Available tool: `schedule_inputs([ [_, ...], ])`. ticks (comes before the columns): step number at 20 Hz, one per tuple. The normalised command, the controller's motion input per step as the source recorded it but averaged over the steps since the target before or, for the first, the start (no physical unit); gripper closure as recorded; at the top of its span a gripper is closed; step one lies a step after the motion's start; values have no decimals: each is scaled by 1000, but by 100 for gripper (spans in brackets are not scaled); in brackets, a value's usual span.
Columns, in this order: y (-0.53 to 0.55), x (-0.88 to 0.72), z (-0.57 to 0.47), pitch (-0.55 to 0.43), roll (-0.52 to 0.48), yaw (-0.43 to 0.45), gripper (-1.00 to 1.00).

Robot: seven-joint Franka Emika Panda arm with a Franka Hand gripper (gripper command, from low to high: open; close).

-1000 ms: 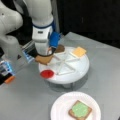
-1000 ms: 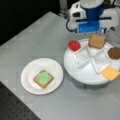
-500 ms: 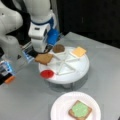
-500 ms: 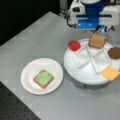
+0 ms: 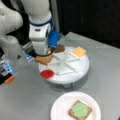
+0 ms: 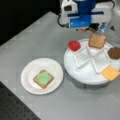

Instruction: Ingredient selection for cheeseburger or sandwich

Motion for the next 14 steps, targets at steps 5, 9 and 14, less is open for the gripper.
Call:
schedule_inputs([
  [5,-328,596,133,415,182,231,-100],
  [9,-214,382,77,326,183,118,-100],
  [14,-137,196,30,238,257,63,-100],
])
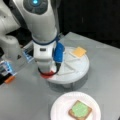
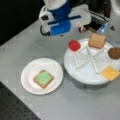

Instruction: Ingredient selection for cheeseburger or sandwich

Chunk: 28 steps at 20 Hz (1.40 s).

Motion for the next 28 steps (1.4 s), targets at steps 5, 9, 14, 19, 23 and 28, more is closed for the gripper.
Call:
schedule_inputs([
  [5,-100,138,35,192,398,-14,-100],
  [9,-230,140,-63,203,516,-59,-100],
  [14,-271,154,-100,178,417,29,-100],
  [19,-183,202,-61,130,264,78,-100],
  [23,-116,205,-54,100,176,89,-100],
  [28,-128,207,-73,103,116,116,-100],
])
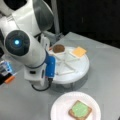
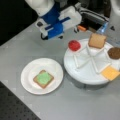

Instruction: Ingredient selection for cheeseburger or sandwich

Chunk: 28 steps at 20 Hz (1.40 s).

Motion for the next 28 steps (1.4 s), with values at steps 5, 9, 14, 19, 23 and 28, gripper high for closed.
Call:
schedule_inputs([
  [5,-272,226,-154,66,53,124,-100],
  [9,-315,205,-153,59,127,137,-100],
  [14,-225,144,-166,53,197,91,-100],
  [19,-173,128,-71,3,280,-111,-100],
  [23,-215,-43,-125,-76,397,-332,-100],
  [28,-159,-194,-102,-115,309,-335,-100],
])
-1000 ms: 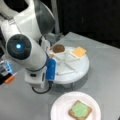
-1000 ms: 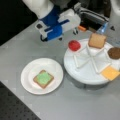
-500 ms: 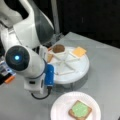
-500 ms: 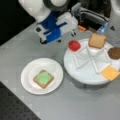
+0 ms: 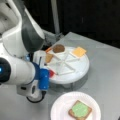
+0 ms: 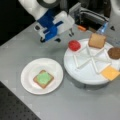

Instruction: Ingredient selection for cheeseburger or sandwich

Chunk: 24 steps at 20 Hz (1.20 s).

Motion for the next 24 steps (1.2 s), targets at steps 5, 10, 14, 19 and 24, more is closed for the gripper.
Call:
schedule_inputs([
  [5,-9,-144,-118,-137,173,-203,-100],
  [10,73,-119,-91,-142,117,-278,-100],
  [14,74,-169,-108,-116,114,-327,-100],
  [19,69,-146,-144,-123,77,-317,-100],
  [24,104,-147,-118,-114,40,-277,-100],
])
